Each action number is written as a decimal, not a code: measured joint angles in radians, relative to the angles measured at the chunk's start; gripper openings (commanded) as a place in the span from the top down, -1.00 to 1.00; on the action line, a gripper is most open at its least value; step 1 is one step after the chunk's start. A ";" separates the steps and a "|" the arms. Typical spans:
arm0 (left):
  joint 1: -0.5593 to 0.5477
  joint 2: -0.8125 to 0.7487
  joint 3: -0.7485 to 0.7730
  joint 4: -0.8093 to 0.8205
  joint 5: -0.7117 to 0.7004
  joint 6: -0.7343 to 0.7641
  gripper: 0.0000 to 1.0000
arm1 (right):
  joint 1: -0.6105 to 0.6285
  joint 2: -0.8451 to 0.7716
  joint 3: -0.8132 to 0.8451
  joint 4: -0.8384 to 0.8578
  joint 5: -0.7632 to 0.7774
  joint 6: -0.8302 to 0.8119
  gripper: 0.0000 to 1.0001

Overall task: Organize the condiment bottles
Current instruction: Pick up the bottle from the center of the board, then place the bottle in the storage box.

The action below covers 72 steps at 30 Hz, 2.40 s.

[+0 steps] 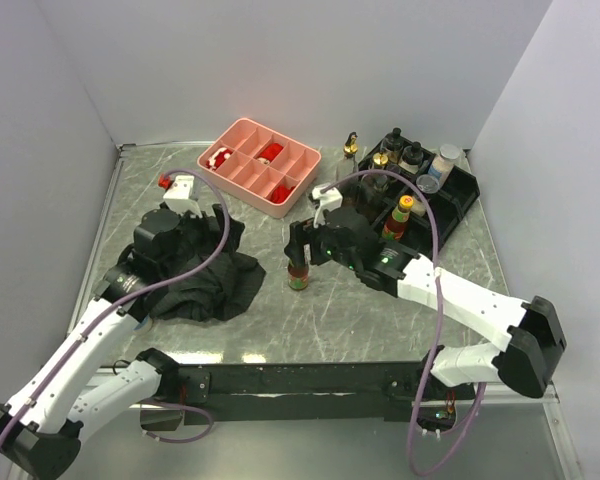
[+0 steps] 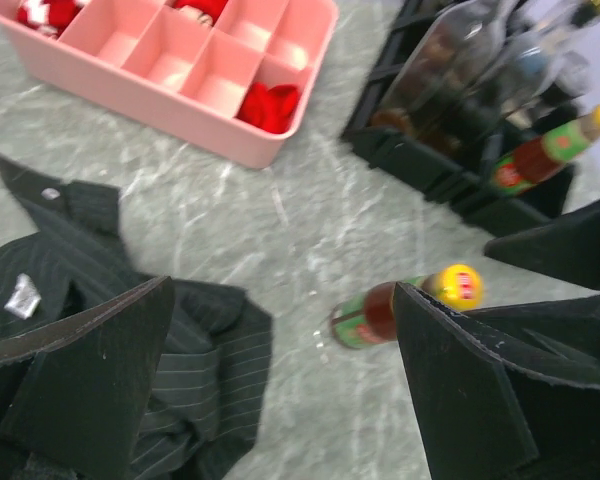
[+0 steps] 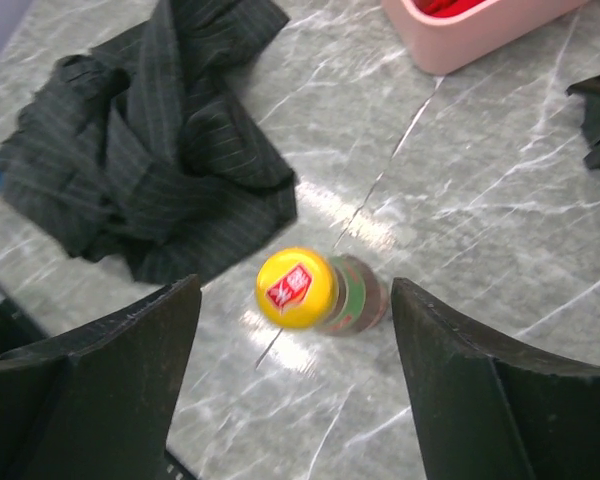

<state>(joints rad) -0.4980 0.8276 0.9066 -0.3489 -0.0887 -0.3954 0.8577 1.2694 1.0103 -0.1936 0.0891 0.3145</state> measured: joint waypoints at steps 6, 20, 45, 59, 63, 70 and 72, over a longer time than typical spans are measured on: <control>0.000 0.013 0.000 -0.008 -0.032 0.021 -0.93 | 0.026 0.063 -0.001 0.056 0.067 -0.025 -0.50; 0.000 -0.035 0.000 -0.007 -0.099 0.028 -0.93 | 0.077 0.134 -0.001 0.064 0.168 -0.020 -0.14; 0.000 -0.044 -0.002 0.000 -0.120 0.034 -0.93 | -0.082 0.023 0.112 -0.468 0.390 0.097 1.00; 0.000 -0.060 -0.004 0.000 -0.179 0.034 -0.93 | -0.480 -0.151 0.162 -0.580 0.561 0.045 1.00; 0.000 -0.061 -0.005 0.000 -0.195 0.034 -0.93 | -0.562 -0.147 0.139 -0.516 0.562 0.011 1.00; 0.000 -0.060 -0.010 0.000 -0.205 0.034 -0.93 | -0.642 -0.150 0.071 -0.357 0.520 -0.035 1.00; 0.000 -0.060 -0.010 0.000 -0.207 0.034 -0.93 | -0.651 -0.151 0.042 -0.305 0.497 -0.043 1.00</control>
<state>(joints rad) -0.4980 0.7673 0.8967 -0.3489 -0.2958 -0.3614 0.2070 1.1187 1.0519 -0.4984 0.5858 0.2710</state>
